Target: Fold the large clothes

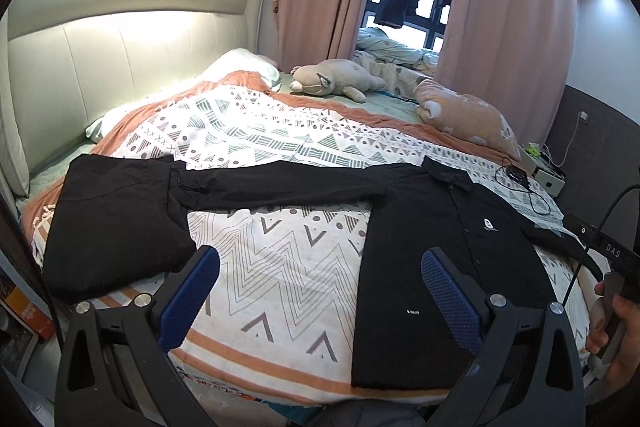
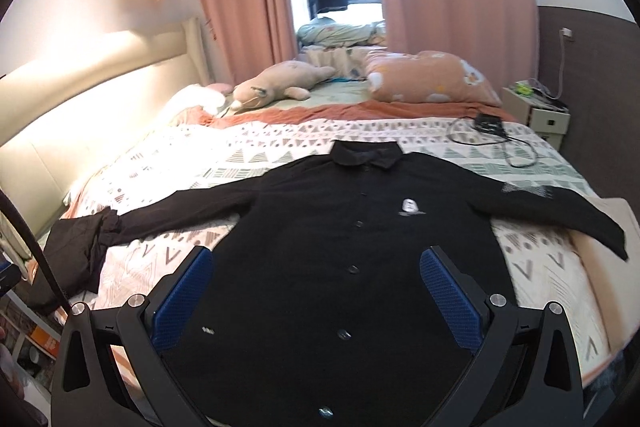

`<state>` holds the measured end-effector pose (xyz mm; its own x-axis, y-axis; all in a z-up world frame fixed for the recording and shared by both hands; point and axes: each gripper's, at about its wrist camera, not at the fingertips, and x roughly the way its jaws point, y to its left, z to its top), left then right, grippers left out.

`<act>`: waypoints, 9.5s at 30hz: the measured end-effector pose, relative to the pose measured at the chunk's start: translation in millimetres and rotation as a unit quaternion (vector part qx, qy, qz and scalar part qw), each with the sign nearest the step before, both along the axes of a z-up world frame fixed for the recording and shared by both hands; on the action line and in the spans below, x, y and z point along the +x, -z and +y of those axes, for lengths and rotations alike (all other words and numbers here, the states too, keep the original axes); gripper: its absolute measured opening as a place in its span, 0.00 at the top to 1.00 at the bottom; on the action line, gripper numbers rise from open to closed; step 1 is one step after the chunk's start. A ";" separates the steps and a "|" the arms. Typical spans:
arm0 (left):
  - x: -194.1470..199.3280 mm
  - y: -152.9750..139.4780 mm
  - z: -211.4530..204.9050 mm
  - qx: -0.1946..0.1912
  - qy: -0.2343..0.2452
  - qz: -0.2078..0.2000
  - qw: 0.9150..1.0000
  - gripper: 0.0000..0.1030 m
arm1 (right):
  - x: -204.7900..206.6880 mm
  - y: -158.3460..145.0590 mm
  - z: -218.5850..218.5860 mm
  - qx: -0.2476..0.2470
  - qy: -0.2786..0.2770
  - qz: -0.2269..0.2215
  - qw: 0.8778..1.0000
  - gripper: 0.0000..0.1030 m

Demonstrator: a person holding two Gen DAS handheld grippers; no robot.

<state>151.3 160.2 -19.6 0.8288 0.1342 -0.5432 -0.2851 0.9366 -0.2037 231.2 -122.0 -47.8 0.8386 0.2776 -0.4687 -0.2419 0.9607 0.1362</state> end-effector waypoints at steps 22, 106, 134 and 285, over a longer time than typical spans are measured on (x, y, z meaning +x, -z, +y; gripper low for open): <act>132.8 45.0 126.9 -0.112 -0.121 0.057 0.985 0.10 | 237.2 15.3 97.5 0.018 -0.037 0.082 0.996 0.00; 431.7 -15.8 -181.8 -0.134 0.274 0.055 0.951 0.94 | 299.0 90.7 -66.4 0.155 0.133 0.191 0.960 0.25; 370.7 91.6 -153.7 -0.203 0.168 0.141 0.954 0.00 | 307.6 88.8 -92.4 0.205 0.161 0.165 0.951 0.25; 318.8 101.5 -64.2 -0.108 0.046 0.060 0.991 0.00 | 201.5 93.0 -203.7 0.342 0.260 -0.061 0.901 0.98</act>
<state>470.1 96.0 -121.1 0.7597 -0.0692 -0.6465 -0.2341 0.8985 -0.3714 432.7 -325.6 -140.8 0.9725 0.0214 -0.2317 0.1627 0.6494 0.7428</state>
